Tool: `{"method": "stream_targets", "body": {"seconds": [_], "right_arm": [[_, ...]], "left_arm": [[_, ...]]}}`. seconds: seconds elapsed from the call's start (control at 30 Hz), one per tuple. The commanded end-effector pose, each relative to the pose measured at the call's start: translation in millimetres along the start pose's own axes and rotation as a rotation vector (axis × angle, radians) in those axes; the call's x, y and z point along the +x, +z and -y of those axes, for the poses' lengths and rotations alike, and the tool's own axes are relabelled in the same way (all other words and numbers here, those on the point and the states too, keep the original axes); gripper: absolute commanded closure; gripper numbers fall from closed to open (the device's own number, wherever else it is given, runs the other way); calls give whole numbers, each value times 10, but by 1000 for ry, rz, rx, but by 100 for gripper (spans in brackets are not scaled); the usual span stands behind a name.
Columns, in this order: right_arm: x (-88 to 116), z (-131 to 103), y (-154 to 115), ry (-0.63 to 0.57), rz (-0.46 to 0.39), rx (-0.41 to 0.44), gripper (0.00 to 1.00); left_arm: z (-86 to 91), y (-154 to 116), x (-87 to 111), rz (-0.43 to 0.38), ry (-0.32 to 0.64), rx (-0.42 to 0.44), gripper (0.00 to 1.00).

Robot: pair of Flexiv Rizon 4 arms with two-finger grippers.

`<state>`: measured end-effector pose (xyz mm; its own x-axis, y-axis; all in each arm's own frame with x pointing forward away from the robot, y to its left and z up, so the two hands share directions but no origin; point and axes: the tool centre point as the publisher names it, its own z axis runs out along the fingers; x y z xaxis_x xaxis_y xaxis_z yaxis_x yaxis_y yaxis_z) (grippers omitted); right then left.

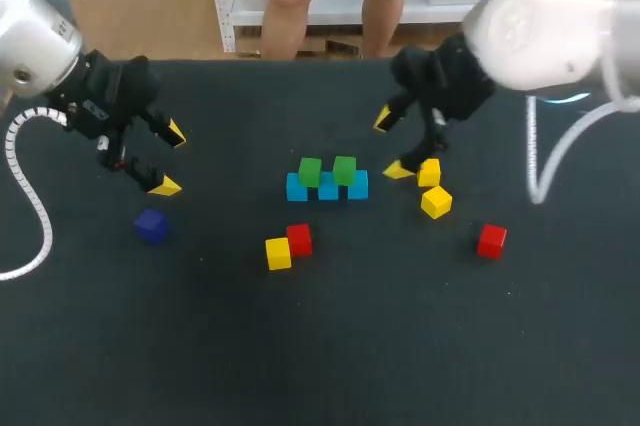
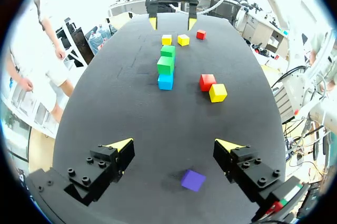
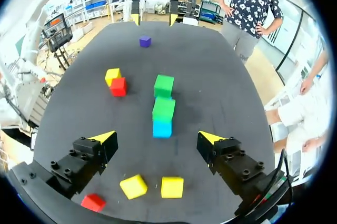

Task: Place the blue cubes, place green cubes on the blue cubes, place the yellow cubes on the green cubes, then place the red cubes on the yellow cubes, and place purple cube on the red cubes.

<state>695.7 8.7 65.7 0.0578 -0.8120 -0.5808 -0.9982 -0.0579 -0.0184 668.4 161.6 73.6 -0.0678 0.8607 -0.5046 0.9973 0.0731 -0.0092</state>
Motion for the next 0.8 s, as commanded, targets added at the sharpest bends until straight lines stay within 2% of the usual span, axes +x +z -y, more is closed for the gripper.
{"method": "stream_targets", "body": {"seconds": [0.03, 0.23, 0.4, 0.5, 0.57, 0.8], "right_arm": [[174, -165, -296, -34, 7, 10, 0], [376, -289, -432, -153, 33, -49, 0], [527, -356, -418, -227, 44, -100, 0], [627, -355, -390, -188, 91, -135, 0], [685, -365, -362, -200, 73, -140, 0], [766, -377, -273, -256, 106, -175, 2]], "left_arm": [[9, 2, 17, 5, 3, -3, 0], [9, 2, 17, 5, 3, -3, 0], [9, 2, 17, 5, 3, -3, 0], [9, 2, 17, 5, 3, -3, 0], [9, 2, 17, 5, 3, -3, 0], [9, 2, 17, 5, 3, -3, 0]]}}
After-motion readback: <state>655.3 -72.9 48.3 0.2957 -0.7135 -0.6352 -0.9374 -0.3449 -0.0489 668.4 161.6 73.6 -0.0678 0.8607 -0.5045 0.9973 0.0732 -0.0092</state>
